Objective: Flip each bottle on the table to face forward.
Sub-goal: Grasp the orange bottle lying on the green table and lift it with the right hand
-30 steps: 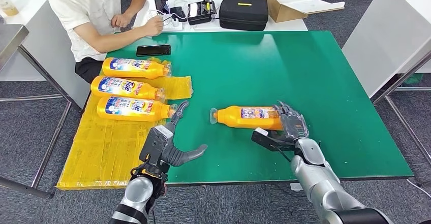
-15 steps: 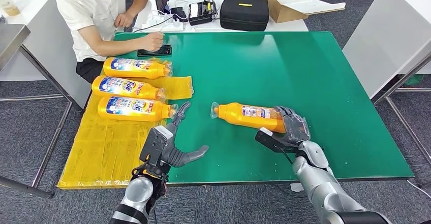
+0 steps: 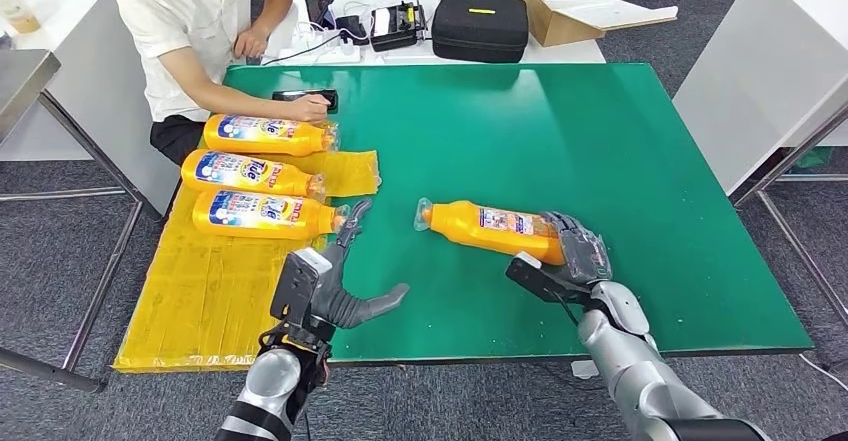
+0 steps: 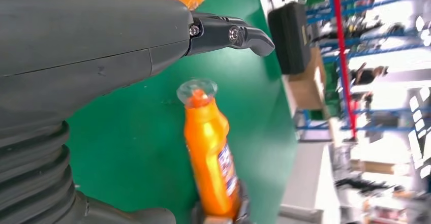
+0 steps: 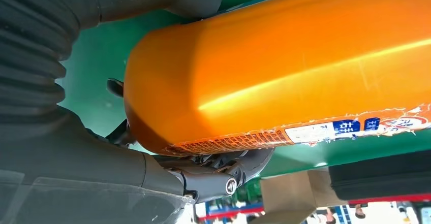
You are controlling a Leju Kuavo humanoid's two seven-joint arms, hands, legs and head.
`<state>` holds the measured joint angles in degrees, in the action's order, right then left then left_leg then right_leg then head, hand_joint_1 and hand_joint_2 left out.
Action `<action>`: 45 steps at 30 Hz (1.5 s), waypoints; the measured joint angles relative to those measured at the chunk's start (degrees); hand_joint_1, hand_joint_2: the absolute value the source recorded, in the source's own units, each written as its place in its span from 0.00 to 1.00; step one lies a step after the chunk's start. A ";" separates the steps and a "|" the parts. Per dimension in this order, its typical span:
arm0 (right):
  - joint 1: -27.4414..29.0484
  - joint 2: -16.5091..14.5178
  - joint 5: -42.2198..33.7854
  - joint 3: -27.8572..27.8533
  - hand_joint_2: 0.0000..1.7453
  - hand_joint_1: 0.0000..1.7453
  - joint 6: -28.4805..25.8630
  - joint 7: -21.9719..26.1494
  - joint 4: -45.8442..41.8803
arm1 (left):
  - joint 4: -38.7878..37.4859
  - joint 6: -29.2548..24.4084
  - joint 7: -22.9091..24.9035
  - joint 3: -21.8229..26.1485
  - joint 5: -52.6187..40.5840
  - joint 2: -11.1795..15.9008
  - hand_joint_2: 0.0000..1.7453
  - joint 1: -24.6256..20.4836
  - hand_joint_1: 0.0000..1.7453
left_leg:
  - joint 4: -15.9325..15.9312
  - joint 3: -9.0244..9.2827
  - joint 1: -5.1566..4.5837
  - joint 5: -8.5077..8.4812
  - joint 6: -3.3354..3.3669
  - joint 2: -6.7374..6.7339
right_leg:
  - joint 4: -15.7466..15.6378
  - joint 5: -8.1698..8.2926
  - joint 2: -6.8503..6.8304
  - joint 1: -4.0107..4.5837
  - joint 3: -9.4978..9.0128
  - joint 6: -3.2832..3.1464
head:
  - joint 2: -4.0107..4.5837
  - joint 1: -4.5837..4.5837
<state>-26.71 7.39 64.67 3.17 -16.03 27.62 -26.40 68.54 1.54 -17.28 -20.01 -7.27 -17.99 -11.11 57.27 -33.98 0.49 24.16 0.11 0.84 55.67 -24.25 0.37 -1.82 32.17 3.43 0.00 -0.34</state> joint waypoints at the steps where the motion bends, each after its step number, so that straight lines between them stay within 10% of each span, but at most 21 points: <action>1: 0.21 -0.16 -1.60 -0.50 1.00 1.00 0.45 1.12 -0.12 | 0.05 -0.35 -0.17 0.02 1.71 0.00 1.00 0.02 0.00 | 0.00 0.00 0.00 0.00 0.00 0.00 | 0.00 0.00 0.00 0.00 0.00 0.00 | 0.00 0.00; 23: 5.77 -4.56 -28.17 -5.15 1.00 1.00 19.28 12.45 -9.31 | -0.90 13.71 2.85 2.90 31.39 0.27 1.00 3.50 0.00 | -0.01 -0.39 0.00 0.00 0.00 0.05 | 0.02 -0.01 -0.01 0.01 0.27 0.01 | 0.00 -0.01; 45: 12.72 -11.41 -35.96 7.46 1.00 1.00 25.78 11.64 -24.16 | -2.77 3.57 -2.34 1.39 18.29 0.24 1.00 1.47 0.00 | -0.01 -0.83 0.04 -0.02 -0.01 0.05 | 0.05 -0.01 -0.02 -0.03 0.74 0.01 | 0.00 0.01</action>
<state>-14.00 -4.02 28.71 10.63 9.75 39.26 -50.56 65.77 5.11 -19.63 -18.62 11.02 -17.75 -9.64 57.26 -34.81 0.52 24.14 0.10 0.89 55.72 -24.26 0.35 -1.84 32.91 3.44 0.00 -0.33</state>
